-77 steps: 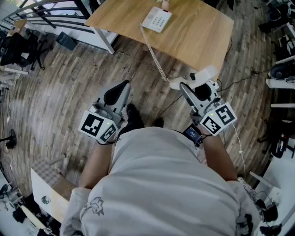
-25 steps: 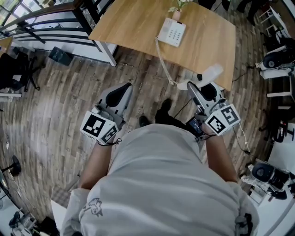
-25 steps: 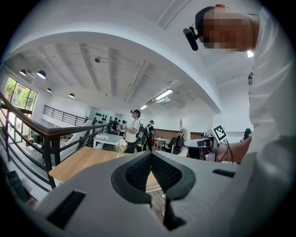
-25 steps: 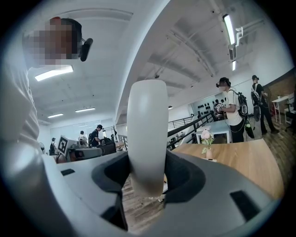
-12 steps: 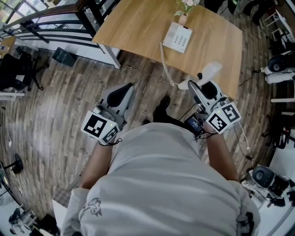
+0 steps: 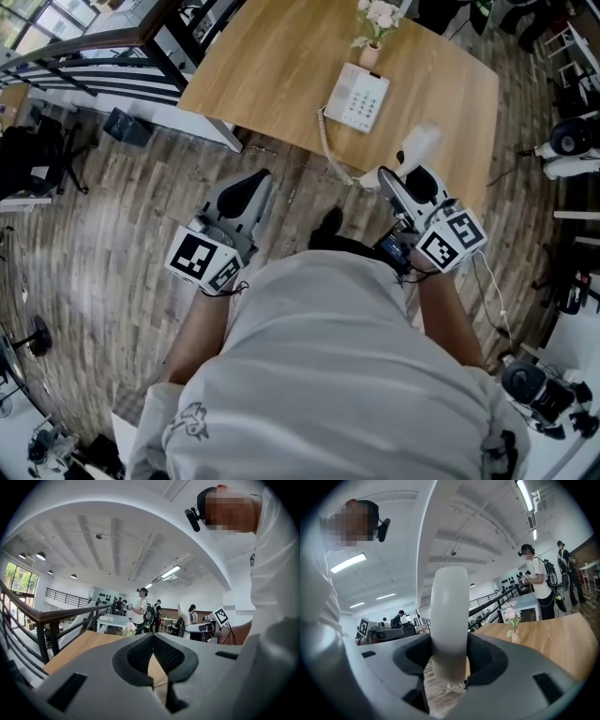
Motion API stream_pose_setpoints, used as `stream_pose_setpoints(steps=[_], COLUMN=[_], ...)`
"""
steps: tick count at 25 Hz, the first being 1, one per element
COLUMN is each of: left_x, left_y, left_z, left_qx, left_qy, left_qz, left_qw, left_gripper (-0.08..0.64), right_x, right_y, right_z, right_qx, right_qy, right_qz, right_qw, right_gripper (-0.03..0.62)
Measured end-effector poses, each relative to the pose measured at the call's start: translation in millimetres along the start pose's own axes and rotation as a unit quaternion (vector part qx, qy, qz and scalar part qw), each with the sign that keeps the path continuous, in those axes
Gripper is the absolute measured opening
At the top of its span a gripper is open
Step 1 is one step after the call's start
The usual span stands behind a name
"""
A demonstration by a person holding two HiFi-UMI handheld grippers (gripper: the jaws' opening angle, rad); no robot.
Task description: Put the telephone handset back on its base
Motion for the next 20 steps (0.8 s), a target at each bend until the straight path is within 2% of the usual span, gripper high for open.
stream_pose_setpoints(steps=[12, 20], left_x=[-135.3, -190.7], left_y=[15.6, 14.9], left_z=[-14.8, -18.2], left_qx=[-0.002, 0.0], left_qy=[0.016, 0.019], left_qz=[0.03, 0.071], left_qw=[0.9994, 0.9973], left_gripper=[0.006, 0.006], right_x=[-16.6, -1.4], right_y=[-106.8, -136.4], right_z=[-55.4, -62.0], right_qx=[-0.02, -0.037], right_qy=[0.003, -0.001], right_qz=[-0.001, 0.021], right_qw=[1.0, 0.999], right_gripper=[0.224, 0.224])
Point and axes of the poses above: the fingertips, and each gripper's own axes: x backward along the fingers, y to its left, z out of its underside, the point moved 8 cm from there along x, backward along the fingers, and after that the axes turned 11 degrees about -x, right-handed, at the moved point
